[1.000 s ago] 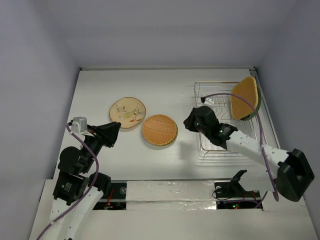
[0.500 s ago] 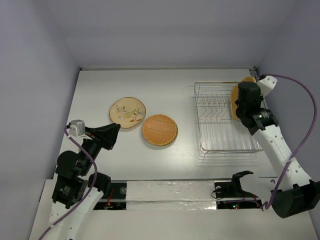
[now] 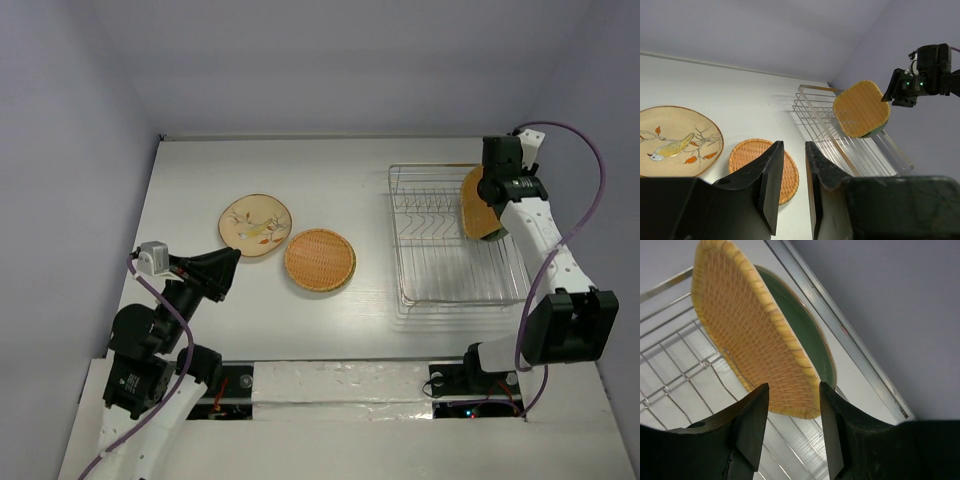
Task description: Unload the plates from the dish rack
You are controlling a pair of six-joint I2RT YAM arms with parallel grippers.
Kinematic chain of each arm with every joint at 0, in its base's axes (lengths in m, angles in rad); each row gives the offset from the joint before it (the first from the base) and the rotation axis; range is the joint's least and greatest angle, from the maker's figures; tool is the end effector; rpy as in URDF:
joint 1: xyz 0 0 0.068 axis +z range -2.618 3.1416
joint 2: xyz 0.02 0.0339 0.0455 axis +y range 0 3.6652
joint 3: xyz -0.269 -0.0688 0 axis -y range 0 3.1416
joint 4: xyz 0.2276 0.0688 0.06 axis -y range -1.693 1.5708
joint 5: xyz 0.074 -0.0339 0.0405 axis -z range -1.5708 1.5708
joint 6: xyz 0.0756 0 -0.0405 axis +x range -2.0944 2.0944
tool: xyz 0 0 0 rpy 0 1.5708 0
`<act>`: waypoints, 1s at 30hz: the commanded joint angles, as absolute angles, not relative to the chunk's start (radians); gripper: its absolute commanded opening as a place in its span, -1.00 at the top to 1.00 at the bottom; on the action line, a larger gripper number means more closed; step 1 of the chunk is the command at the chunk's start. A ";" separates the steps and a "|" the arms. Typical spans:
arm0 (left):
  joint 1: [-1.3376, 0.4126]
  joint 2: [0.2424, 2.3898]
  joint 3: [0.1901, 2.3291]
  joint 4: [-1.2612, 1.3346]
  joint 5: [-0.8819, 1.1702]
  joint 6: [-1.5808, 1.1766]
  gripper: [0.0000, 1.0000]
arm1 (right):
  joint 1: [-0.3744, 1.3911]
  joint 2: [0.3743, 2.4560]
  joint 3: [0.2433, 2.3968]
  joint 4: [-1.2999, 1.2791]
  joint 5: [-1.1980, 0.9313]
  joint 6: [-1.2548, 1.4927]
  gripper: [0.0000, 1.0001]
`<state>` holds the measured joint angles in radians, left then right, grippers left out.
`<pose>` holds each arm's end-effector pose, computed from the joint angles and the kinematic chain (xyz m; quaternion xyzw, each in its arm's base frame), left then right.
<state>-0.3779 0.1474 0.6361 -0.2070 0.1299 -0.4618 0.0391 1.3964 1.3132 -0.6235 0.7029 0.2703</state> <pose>0.0613 -0.0349 0.3542 0.0267 0.6012 -0.3608 0.7125 0.3069 -0.0369 0.3338 0.2415 0.8303 -0.2483 0.4366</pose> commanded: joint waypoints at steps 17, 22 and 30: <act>-0.390 0.127 0.641 -0.163 0.149 -0.456 0.58 | -0.023 1.522 1.480 -0.635 0.617 0.035 -0.01; -0.390 0.129 0.643 -0.163 0.150 -0.456 0.58 | -0.043 1.532 1.503 -0.632 0.516 0.012 0.00; -0.399 0.123 0.643 -0.163 0.150 -0.454 0.58 | -0.052 1.560 1.535 -0.652 0.476 0.012 0.01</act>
<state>-0.3908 0.1375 0.6361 -0.2070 0.1356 -0.4614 -0.0460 1.5631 1.4830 -0.6563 0.5205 0.0299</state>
